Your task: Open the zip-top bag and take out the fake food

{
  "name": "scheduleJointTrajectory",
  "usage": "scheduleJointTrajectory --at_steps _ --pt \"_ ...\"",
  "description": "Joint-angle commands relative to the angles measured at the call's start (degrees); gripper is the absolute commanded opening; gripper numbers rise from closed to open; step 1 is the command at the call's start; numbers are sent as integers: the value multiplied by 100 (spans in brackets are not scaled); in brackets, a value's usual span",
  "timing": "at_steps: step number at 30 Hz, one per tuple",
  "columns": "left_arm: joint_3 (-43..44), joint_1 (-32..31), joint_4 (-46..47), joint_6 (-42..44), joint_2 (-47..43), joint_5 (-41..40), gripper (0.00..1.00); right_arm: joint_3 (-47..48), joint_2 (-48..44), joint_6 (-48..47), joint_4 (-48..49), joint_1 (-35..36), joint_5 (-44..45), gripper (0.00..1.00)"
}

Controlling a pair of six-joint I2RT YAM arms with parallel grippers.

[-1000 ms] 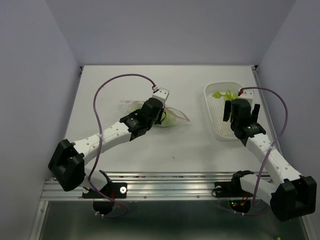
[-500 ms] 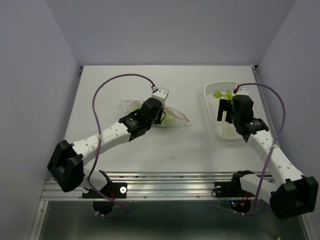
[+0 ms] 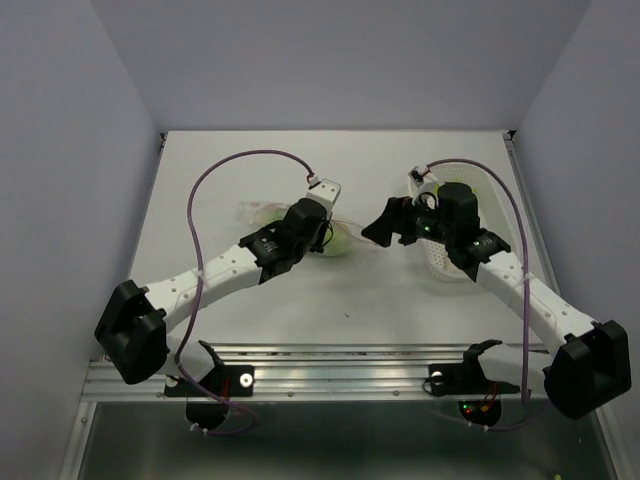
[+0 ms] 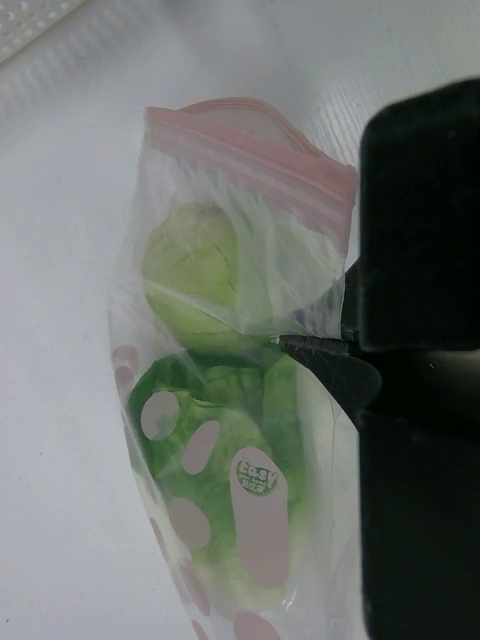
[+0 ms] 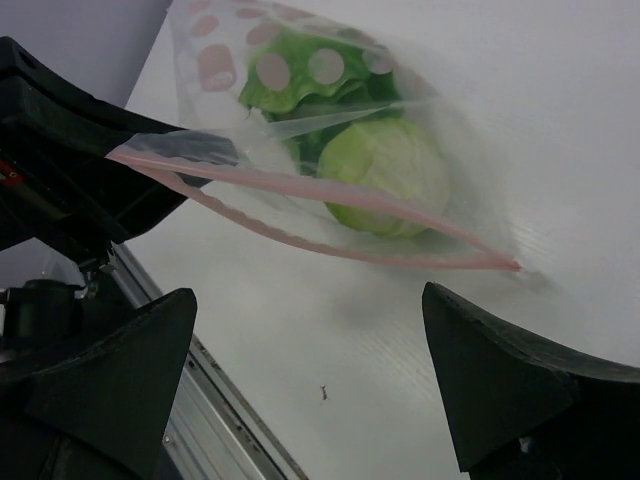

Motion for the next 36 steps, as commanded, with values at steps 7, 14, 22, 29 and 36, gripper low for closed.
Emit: scheduleJointTrajectory --at_steps 7,14,22,29,36 --pt "333 -169 -259 81 67 -259 0 100 679 1481 600 581 647 100" --pt "350 -248 -276 72 111 -285 0 20 898 1738 1092 695 946 100" --pt "456 -275 -303 63 225 -259 0 -102 1013 1737 986 748 1078 100" --pt "491 -275 -303 -7 295 -259 0 -357 863 1896 1056 801 1307 100" --pt "508 -336 -303 -7 304 -224 0 -358 1083 1852 1399 853 1149 100"
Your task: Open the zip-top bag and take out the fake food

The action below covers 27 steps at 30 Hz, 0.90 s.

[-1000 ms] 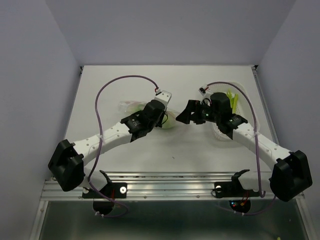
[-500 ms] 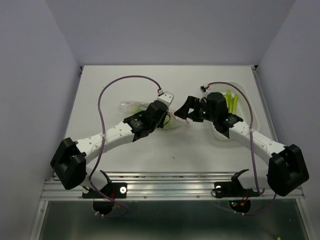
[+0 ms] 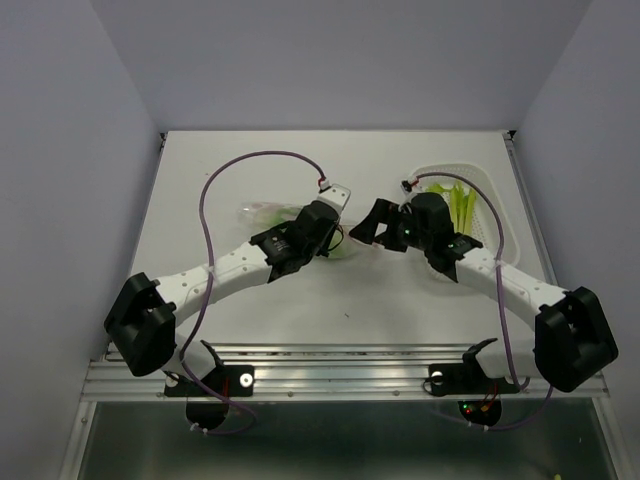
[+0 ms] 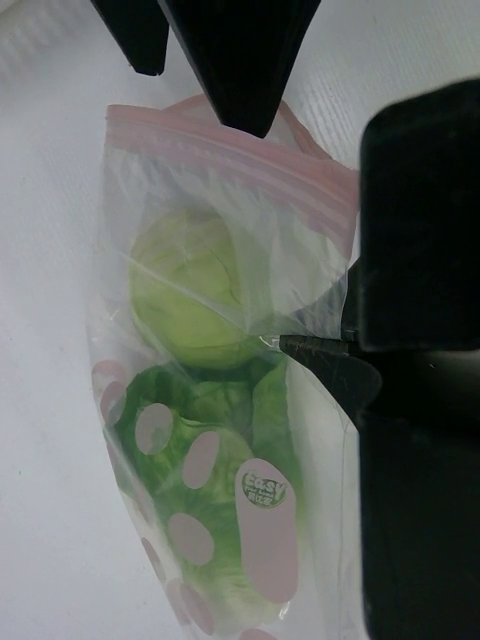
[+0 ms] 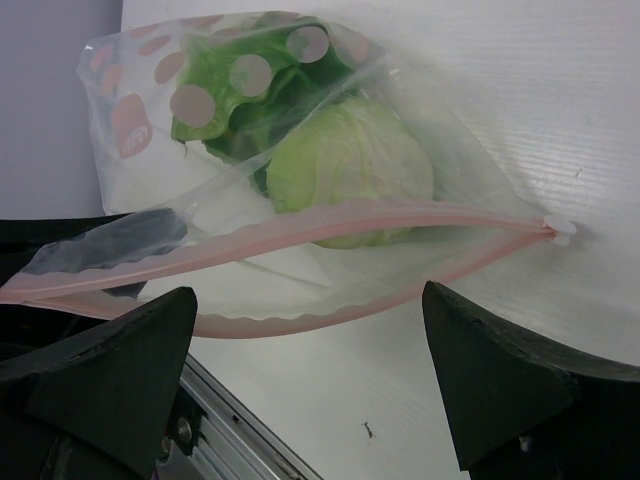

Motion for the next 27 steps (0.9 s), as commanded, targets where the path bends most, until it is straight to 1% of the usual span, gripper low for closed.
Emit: scheduleJointTrajectory --at_steps 1,8,19,27 --pt "244 -91 45 -22 -26 -75 0 108 145 -76 595 87 -1 100" --pt "235 -162 36 -14 -17 -84 0 196 515 -121 1025 254 140 99" --pt "244 -223 62 13 27 -32 0 179 1217 -76 1614 517 649 100" --pt "244 -250 71 30 71 -5 0 152 1649 -76 2054 755 799 100"
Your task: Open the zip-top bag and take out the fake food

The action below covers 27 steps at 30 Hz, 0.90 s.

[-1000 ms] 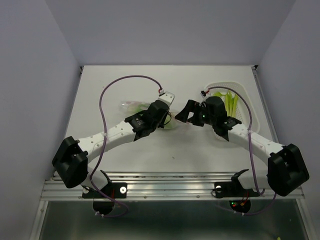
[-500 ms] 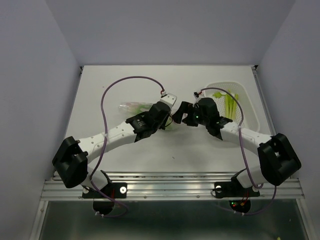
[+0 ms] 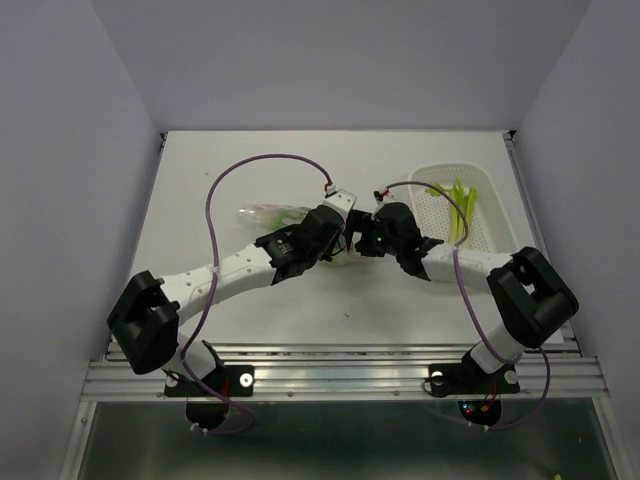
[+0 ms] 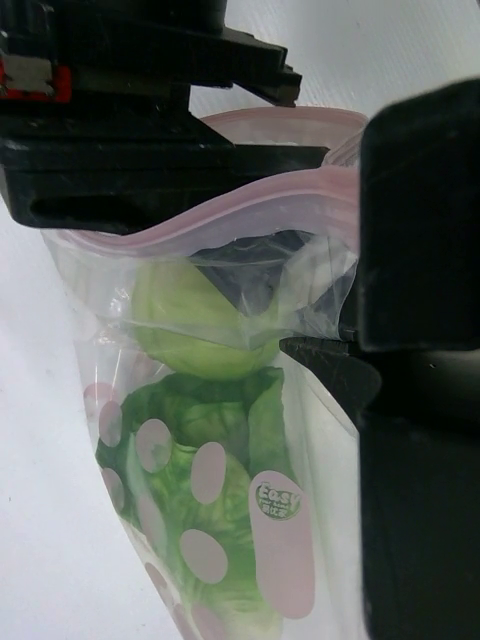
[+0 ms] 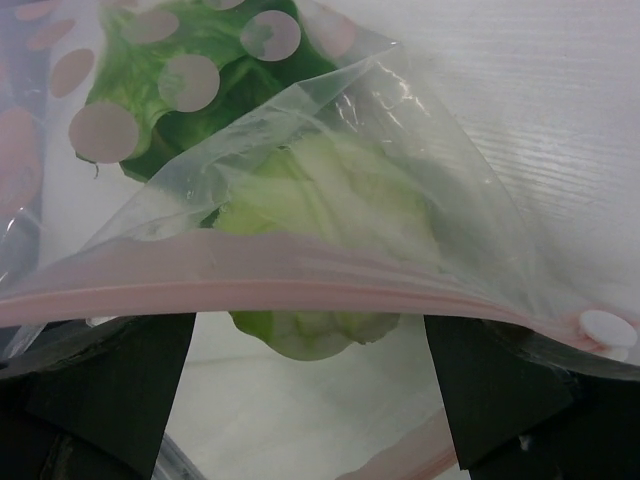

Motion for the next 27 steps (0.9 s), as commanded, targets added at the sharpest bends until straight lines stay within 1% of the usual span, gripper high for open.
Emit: scheduleJointTrajectory --at_steps 1,14,16,18,19,20,27 --pt "244 -53 117 37 -8 1 0 148 143 -35 668 208 218 100" --pt "226 -79 170 37 62 45 0 288 662 9 607 490 789 100" --pt "226 -88 161 46 62 28 0 289 688 27 633 542 868 98" --pt "217 -88 161 37 62 19 0 280 653 70 642 542 973 81" --pt "217 -88 152 37 54 2 0 271 636 79 642 542 1087 70" --pt "217 -88 143 37 54 -7 0 245 566 97 634 542 1227 57" --pt "209 -88 47 -68 62 -235 0 236 66 27 327 595 1334 41"
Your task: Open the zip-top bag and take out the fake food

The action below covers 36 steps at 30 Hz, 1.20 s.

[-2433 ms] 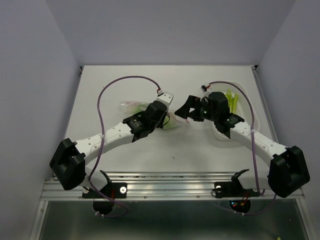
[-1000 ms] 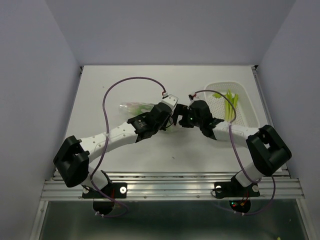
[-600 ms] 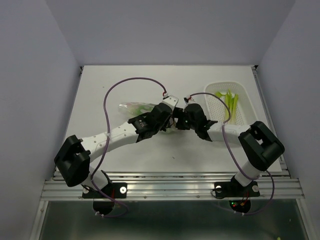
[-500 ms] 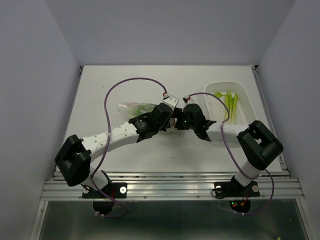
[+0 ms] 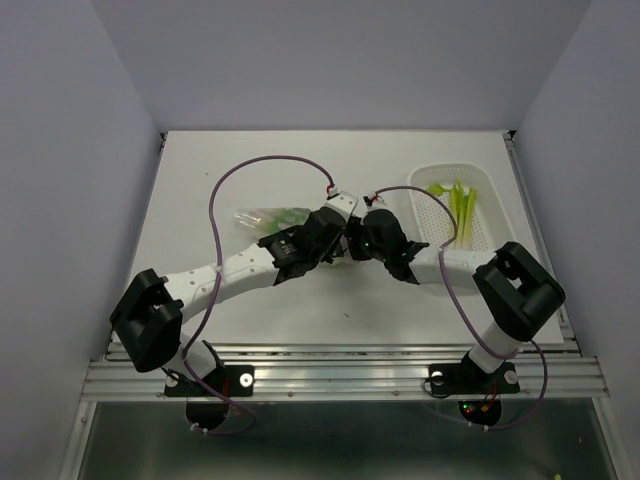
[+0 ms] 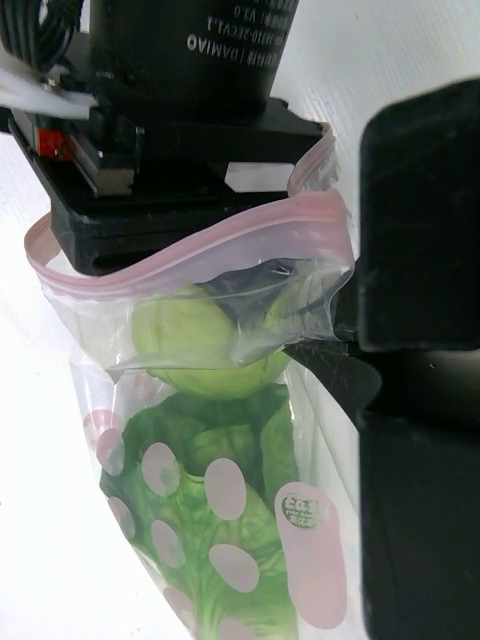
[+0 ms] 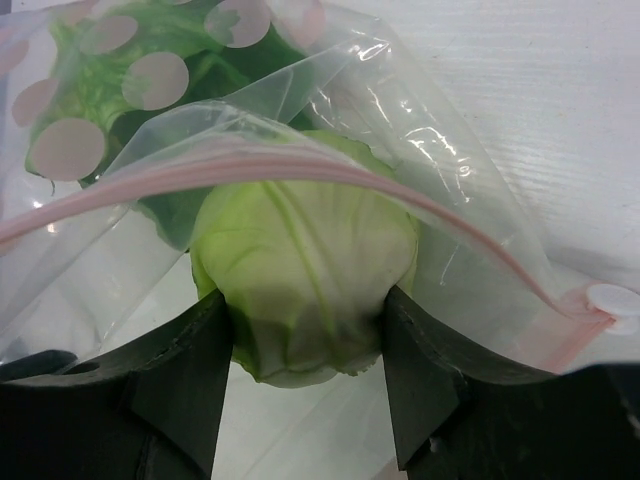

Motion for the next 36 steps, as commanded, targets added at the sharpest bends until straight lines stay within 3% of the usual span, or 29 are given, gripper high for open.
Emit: scheduleJointTrajectory --at_steps 1,8,15,23,31,36 --pt "200 -49 62 -90 -49 -255 0 92 -530 -58 -74 49 248 39" --pt "200 -31 18 -178 -49 -352 0 -23 -1339 3 -522 49 458 35" --pt "244 -5 -8 -266 -23 -423 0 153 -1954 -58 -1559 49 775 32" --pt "358 101 -149 -380 109 -581 0 557 -2279 -506 -2806 49 564 29" --pt "340 136 -105 -389 56 -537 0 663 -2956 -911 -3352 -56 564 28" --pt "349 162 -105 -407 39 -528 0 759 -3641 -1096 -3844 -249 976 28"
